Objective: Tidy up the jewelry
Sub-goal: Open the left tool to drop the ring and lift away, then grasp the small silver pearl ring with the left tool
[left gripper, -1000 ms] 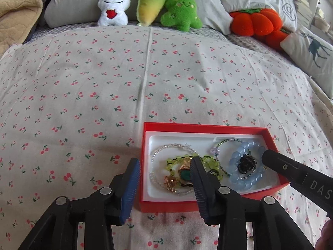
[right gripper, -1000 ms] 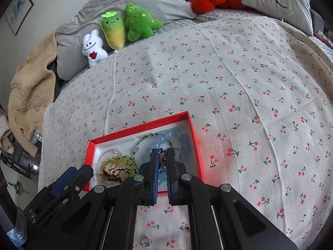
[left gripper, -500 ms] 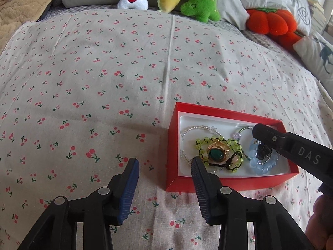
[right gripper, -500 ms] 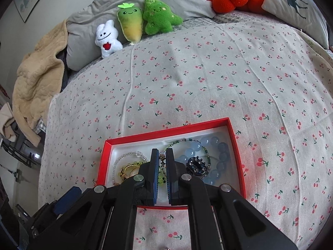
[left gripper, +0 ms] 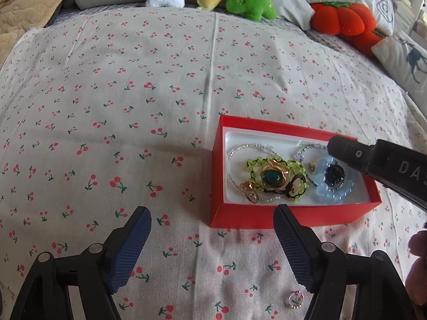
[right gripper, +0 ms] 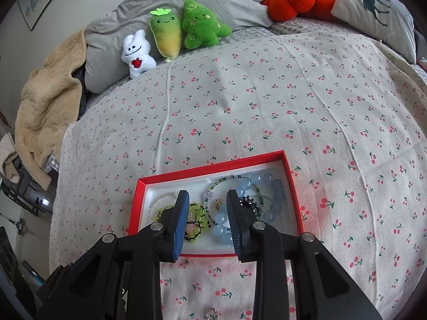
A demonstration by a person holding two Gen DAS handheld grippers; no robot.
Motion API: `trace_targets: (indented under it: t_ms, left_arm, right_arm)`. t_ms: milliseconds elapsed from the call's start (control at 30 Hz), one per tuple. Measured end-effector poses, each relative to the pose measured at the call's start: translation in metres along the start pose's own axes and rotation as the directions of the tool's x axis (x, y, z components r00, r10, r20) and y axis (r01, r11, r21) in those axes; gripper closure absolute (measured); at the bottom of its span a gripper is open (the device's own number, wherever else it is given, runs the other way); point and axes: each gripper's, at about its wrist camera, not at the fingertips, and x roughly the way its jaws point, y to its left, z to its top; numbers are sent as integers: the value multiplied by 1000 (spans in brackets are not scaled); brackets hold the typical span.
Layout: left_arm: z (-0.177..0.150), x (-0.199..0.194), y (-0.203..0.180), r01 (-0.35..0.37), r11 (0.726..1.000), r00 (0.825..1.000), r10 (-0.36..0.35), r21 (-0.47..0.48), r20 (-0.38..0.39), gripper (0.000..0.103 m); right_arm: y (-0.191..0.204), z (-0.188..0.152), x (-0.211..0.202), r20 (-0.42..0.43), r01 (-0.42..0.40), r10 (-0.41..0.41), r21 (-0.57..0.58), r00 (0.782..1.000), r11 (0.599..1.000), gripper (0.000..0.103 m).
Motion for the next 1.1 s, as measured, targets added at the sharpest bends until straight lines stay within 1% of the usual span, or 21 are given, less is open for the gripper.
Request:
trace_targets:
  t_ms: [67,167,200,233,467,633,767,833,900,1000,1100]
  left_arm:
    - [-5,1,-2,-4,1000,1000,4,8,-18,20]
    - [-13,1,-6,-7,1000,999,8,19,-43,18]
    - [-16,0,-8,-8,1000,999,9,23,-49,17]
    - [-19,0,-10,-11,1000,998,13,27,-56,16]
    - [-32,-9,-20,-45,997,994,51,65,-97,15]
    - [-36,-17,-25,-63,994,992,72,89,-104,14]
    - [-40,-18,-28,-79,991,988,92,104,-124,13]
    - [-42,-17,-28,-83,990,986,98,112,-136,13]
    - [-43,-16,-28,-84,990,983,101,116,-151,13]
    - [-45,-14,-28,-76,990,981,95,116,-168,13]
    - [-47,-12,-27,-43,994,981,62,104,-186,13]
  right_arm:
    - [-5,-3,-9,4,14,-14,6,1000,1000,71]
    - [-16,-11,-22,-6,28,-28,14,1000,1000,61]
    - [-19,-14,-25,-13,31,-31,9,999,999,54]
    - [-22,-17,-29,-17,35,-35,3,999,999,52]
    - [-39,-43,-52,-68,111,-113,-32,991,993,45]
    - [-44,-53,-63,-96,188,-192,-54,977,981,41]
    - [-43,-59,-70,-110,218,-225,-76,968,973,37]
    - [-41,-62,-72,-112,245,-257,-104,960,964,34]
    - [-39,-64,-71,-120,272,-287,-131,950,953,32]
    - [-40,-67,-70,-141,284,-304,-143,942,948,31]
    - [-44,-68,-69,-158,296,-316,-139,935,945,30]
